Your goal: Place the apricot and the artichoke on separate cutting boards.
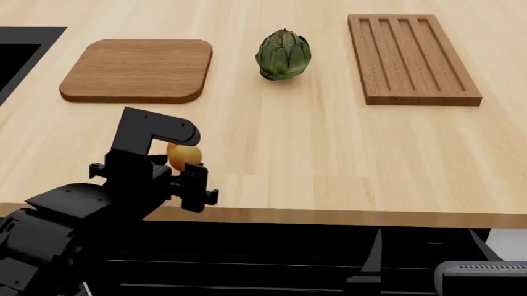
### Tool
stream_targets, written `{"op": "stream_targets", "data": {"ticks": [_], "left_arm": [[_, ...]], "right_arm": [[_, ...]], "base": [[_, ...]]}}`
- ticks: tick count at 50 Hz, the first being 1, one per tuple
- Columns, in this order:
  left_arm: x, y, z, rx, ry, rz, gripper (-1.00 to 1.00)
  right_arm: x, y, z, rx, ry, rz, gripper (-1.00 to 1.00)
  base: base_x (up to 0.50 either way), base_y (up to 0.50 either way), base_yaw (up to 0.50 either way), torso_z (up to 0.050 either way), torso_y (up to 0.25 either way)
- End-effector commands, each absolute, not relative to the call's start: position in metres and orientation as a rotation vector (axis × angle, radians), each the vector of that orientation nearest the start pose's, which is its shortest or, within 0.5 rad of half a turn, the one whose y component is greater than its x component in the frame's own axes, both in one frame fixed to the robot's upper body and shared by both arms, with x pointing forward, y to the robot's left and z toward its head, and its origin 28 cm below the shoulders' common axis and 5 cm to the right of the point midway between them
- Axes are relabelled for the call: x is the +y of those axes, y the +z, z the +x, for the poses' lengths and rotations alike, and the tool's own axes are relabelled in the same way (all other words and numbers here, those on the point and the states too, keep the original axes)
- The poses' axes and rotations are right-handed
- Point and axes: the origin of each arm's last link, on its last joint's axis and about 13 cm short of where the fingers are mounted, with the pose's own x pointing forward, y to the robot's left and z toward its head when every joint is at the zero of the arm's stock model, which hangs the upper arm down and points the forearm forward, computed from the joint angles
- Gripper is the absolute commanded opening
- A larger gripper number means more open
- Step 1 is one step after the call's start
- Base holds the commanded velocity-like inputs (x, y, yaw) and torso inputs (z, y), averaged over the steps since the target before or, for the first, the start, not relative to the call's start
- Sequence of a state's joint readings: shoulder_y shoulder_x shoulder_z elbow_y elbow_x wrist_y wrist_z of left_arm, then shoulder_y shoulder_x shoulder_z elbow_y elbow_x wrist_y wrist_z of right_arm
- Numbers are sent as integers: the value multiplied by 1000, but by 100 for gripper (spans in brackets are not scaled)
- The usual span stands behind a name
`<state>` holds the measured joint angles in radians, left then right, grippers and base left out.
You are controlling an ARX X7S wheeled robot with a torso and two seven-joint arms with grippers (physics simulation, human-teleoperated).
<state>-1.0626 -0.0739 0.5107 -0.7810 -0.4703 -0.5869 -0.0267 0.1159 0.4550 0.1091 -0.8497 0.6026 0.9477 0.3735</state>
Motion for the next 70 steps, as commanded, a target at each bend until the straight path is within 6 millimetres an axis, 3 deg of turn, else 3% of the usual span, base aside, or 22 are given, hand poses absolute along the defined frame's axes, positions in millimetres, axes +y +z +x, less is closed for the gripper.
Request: {"op": "stream_targets", "data": {"ticks": [1, 5, 15, 21, 31, 37, 53, 70], "left_arm": [[176, 158, 378, 311, -250, 45, -100], [185, 173, 365, 269, -251, 27, -100], [230, 203, 310, 176, -202, 18, -100], [248, 227, 298, 153, -176, 10, -100], [267, 245, 286, 138, -130, 2, -100], [276, 242, 282, 152, -98, -5, -100], [276, 247, 270, 140, -100, 4, -100], [290, 228, 257, 180, -54, 6, -100]], "right_arm": [[-146, 160, 182, 5, -40, -90, 100], [-149, 172, 185, -18, -49, -95, 100], [-161, 211, 197, -102, -72, -90, 100], [-165, 225, 209, -91, -48, -86, 100], [-174, 233, 219, -89, -41, -51, 100], [-174, 229, 222, -101, -49, -43, 100], [-176, 216, 223, -71, -42, -3, 100], [-174, 215, 228, -66, -23, 3, 100]], "base": [[0, 0, 0, 0, 0], [0, 0, 0, 0, 0], [0, 0, 0, 0, 0], [0, 0, 0, 0, 0], [173, 0, 0, 0, 0], [497, 0, 0, 0, 0], [500, -8, 0, 0, 1], [500, -128, 0, 0, 1]]}}
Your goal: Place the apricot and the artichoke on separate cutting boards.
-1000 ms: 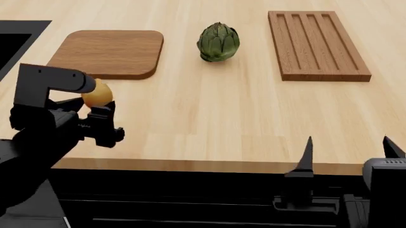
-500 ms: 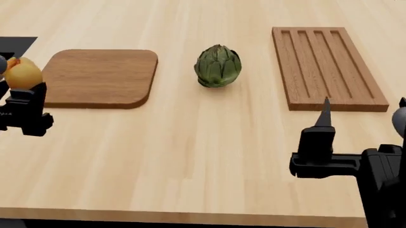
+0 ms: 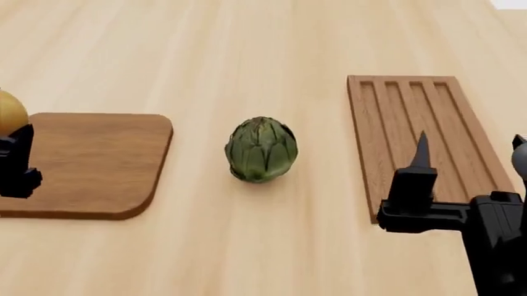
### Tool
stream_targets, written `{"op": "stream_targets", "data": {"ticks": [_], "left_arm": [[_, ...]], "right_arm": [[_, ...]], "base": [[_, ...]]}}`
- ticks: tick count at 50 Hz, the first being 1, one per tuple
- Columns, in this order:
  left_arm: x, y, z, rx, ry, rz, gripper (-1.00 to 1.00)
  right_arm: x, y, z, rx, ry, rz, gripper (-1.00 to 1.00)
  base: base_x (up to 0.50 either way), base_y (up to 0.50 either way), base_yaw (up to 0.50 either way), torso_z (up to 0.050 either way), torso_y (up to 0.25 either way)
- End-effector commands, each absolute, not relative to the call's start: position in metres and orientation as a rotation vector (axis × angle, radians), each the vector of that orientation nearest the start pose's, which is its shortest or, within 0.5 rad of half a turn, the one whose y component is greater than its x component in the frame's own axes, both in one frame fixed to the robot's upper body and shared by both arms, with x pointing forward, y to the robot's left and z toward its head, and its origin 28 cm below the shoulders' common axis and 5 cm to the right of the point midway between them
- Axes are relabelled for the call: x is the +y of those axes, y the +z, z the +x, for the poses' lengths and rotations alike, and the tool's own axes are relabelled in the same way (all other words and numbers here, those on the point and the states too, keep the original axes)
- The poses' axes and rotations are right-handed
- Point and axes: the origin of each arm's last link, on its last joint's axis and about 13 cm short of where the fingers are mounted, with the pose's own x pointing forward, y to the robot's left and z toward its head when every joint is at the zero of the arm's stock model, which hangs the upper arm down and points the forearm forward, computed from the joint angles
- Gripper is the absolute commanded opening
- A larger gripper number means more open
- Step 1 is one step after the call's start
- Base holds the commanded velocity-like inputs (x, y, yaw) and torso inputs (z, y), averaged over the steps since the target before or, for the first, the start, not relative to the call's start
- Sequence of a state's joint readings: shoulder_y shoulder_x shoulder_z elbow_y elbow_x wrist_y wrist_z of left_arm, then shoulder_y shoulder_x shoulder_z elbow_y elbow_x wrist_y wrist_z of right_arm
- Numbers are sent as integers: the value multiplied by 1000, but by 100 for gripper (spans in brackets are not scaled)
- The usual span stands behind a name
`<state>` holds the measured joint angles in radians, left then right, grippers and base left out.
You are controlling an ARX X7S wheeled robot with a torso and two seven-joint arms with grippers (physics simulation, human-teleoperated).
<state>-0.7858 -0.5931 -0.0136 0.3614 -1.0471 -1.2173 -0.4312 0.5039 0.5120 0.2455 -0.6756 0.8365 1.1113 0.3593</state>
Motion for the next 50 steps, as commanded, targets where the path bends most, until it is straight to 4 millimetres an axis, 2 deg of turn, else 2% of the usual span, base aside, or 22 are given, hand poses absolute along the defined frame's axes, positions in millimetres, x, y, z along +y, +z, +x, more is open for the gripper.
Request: {"op": "stream_targets", "data": {"ticks": [1, 9, 20, 27, 33, 40, 50], "left_arm": [[291, 227, 257, 182, -52, 4, -100], [296, 214, 254, 209, -38, 2, -100], [308, 198, 233, 243, 9, 12, -100], [311, 185, 239, 274, 12, -7, -100], [316, 163, 235, 323, 25, -10, -100], [318, 149, 234, 351, 29, -8, -100], [315, 152, 232, 355, 24, 5, -100]], "right_arm": [[-174, 215, 227, -66, -22, 3, 100], [-174, 208, 229, -47, -23, 2, 100], [-173, 207, 224, -46, -19, -6, 100], [-171, 209, 223, -78, -11, 8, 100], [-172, 207, 221, -75, -17, 1, 100], [-170, 199, 220, -60, -9, -5, 100], [-169, 189, 219, -44, -9, -2, 100]], "base": [[500, -125, 0, 0, 0], [500, -94, 0, 0, 1], [484, -31, 0, 0, 2], [0, 0, 0, 0, 2], [0, 0, 0, 0, 0], [0, 0, 0, 0, 0], [0, 0, 0, 0, 0]]}}
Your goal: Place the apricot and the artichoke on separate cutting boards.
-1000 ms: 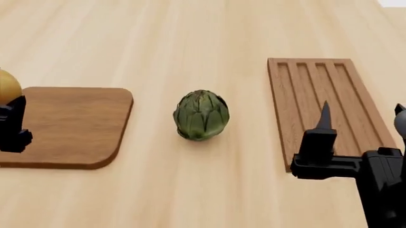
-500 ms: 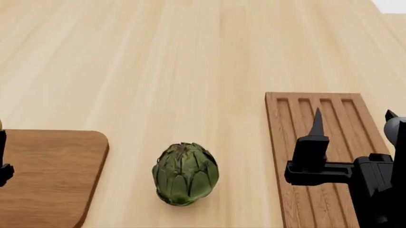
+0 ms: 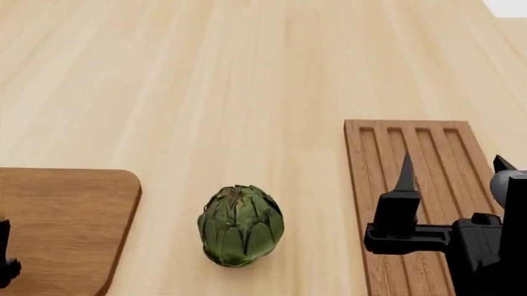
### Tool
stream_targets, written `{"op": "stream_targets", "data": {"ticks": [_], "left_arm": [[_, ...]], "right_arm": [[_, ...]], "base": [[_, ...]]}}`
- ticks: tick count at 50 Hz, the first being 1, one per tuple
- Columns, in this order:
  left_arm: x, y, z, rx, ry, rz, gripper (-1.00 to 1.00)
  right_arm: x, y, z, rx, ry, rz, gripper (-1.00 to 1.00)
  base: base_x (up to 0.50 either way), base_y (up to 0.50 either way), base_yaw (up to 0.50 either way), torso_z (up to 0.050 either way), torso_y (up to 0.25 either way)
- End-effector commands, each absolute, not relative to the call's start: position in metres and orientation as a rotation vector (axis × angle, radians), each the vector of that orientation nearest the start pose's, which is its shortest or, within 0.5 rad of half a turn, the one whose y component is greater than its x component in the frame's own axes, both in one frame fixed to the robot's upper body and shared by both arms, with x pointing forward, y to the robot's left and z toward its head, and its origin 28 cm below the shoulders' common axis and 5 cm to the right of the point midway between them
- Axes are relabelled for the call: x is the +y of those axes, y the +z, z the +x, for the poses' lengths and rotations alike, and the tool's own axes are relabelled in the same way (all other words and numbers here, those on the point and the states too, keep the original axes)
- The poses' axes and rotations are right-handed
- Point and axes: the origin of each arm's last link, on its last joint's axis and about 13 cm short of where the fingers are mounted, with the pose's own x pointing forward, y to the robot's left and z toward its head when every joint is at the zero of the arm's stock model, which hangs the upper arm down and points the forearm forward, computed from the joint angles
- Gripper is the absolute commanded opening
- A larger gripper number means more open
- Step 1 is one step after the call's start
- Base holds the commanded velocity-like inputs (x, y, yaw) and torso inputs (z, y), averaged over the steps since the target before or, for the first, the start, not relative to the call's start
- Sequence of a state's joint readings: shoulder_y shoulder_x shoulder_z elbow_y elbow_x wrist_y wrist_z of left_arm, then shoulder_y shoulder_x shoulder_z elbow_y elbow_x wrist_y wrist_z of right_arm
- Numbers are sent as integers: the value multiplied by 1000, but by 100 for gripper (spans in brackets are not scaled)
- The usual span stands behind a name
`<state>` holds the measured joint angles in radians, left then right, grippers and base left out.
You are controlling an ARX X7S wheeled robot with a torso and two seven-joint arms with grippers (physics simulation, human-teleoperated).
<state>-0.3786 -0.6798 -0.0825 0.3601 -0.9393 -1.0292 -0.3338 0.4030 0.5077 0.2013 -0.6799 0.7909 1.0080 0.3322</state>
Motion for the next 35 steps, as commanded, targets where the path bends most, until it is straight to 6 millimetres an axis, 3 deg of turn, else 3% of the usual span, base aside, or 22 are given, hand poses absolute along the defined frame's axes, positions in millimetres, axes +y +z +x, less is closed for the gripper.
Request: {"op": "stream_targets", "data": {"ticks": [1, 2, 17, 24, 28, 35], "left_arm": [[315, 152, 232, 353, 25, 8, -100], [315, 152, 232, 348, 27, 18, 100], [317, 165, 223, 296, 50, 3, 100], [321, 183, 199, 239, 78, -20, 100], [322, 198, 189, 212, 90, -26, 100], [323, 198, 186, 207, 97, -39, 100]], "right_arm": [[-169, 189, 219, -44, -8, -1, 100], [-169, 188, 219, -47, -10, -1, 100], [-163, 191, 220, -74, 34, 12, 100], [-149, 220, 217, -102, 127, 3, 100], [-139, 226, 217, -64, 213, 8, 100], [-126, 232, 222, 9, 306, 34, 100]], "base": [[0, 0, 0, 0, 0], [0, 0, 0, 0, 0], [0, 0, 0, 0, 0], [0, 0, 0, 0, 0], [0, 0, 0, 0, 0], [0, 0, 0, 0, 0]]}}
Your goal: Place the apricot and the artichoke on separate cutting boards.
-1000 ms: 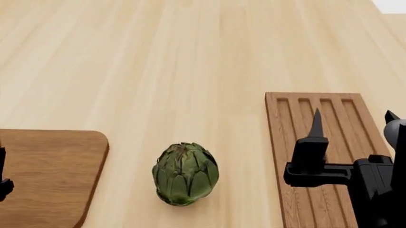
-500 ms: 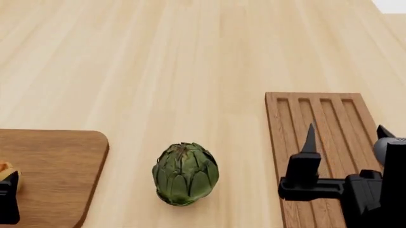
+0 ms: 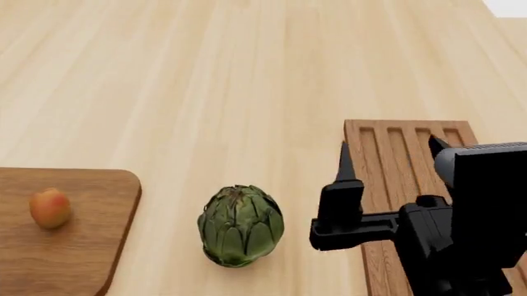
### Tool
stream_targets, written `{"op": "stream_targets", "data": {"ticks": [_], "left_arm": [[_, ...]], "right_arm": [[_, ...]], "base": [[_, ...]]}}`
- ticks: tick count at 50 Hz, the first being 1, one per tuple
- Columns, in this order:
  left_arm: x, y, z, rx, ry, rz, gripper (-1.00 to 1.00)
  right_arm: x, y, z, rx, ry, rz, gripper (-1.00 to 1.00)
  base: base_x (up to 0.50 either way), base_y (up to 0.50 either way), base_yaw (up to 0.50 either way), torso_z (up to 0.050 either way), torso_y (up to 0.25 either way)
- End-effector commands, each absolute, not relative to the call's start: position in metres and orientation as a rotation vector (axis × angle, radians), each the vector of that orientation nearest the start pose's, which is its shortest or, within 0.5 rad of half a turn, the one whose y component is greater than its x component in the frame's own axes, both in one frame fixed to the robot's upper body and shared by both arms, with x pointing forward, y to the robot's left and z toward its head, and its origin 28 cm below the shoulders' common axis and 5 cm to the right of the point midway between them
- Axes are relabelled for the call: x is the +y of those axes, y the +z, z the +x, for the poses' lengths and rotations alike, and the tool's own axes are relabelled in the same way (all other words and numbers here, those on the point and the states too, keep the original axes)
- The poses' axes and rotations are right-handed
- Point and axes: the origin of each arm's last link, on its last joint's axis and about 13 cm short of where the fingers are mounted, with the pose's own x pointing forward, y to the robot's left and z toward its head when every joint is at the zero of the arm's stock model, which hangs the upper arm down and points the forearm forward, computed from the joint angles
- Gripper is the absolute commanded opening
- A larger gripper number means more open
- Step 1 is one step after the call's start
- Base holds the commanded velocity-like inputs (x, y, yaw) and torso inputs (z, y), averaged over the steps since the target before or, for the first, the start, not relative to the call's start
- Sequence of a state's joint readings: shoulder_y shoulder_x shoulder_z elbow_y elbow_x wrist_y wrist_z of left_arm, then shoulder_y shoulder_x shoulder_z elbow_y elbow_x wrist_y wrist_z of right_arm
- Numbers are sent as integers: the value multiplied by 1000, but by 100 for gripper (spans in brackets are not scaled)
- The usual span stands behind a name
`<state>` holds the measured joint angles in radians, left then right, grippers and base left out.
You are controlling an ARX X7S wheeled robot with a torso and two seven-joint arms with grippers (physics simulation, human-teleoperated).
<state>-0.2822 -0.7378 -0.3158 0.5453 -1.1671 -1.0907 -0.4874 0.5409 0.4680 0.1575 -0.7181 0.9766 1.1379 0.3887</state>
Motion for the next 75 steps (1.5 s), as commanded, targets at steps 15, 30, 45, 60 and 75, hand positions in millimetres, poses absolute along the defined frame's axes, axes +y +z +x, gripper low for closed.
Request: {"op": "stream_targets", "data": {"ticks": [15, 30, 45, 60, 75], "left_arm": [[327, 190, 187, 204, 99, -45, 100], [322, 193, 181, 198, 101, -30, 100], [322, 188, 176, 203, 92, -40, 100], [325, 182, 178, 207, 95, -48, 100], [327, 177, 176, 214, 105, -63, 100]], "right_arm": [[-99, 222, 231, 188, 465, 145, 100], [-73, 212, 235, 261, 565, 126, 100], [-66, 202, 244, 238, 503, -83, 100], [-63, 186, 250, 270, 485, -174, 100], [-67, 180, 272, 310, 452, -137, 100]], "base": [[0, 0, 0, 0, 0], [0, 0, 0, 0, 0], [0, 0, 0, 0, 0], [0, 0, 0, 0, 0], [0, 0, 0, 0, 0]]}}
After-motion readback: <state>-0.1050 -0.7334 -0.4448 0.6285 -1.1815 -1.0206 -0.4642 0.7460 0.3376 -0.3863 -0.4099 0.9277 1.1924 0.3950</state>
